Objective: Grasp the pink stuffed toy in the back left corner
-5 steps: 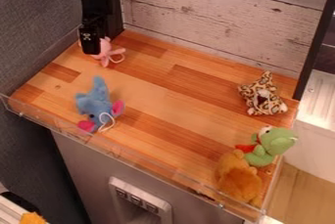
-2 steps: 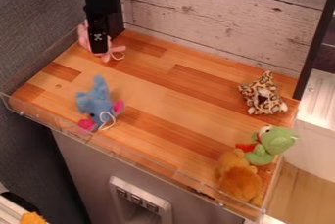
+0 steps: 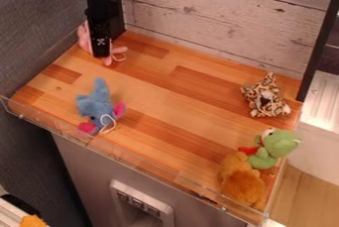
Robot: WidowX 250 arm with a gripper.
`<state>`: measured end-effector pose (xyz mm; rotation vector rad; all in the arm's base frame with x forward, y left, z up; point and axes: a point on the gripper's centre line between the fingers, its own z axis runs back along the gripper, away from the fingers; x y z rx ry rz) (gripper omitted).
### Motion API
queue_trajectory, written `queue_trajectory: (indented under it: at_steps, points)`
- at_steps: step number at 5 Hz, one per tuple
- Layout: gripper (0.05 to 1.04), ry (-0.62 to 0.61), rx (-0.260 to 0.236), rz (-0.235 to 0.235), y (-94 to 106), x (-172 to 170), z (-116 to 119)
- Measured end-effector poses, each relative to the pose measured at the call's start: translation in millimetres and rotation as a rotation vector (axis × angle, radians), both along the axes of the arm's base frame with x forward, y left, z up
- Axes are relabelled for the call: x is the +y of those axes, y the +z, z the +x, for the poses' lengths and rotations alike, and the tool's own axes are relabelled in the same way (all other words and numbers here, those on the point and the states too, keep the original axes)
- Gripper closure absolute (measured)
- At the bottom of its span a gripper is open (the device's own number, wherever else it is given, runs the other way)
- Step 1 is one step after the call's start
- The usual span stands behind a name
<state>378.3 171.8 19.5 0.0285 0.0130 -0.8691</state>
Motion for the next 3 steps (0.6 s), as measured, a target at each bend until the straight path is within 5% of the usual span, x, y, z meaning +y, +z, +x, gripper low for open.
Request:
queue_trajectory:
  at_steps: [2, 3]
  points:
    - [0.133, -0.153, 0.005, 0.001, -2.2, -0.6, -1.8]
    - [0.393, -0.198, -0.003, 0.006, -2.9, 0.0, -0.5]
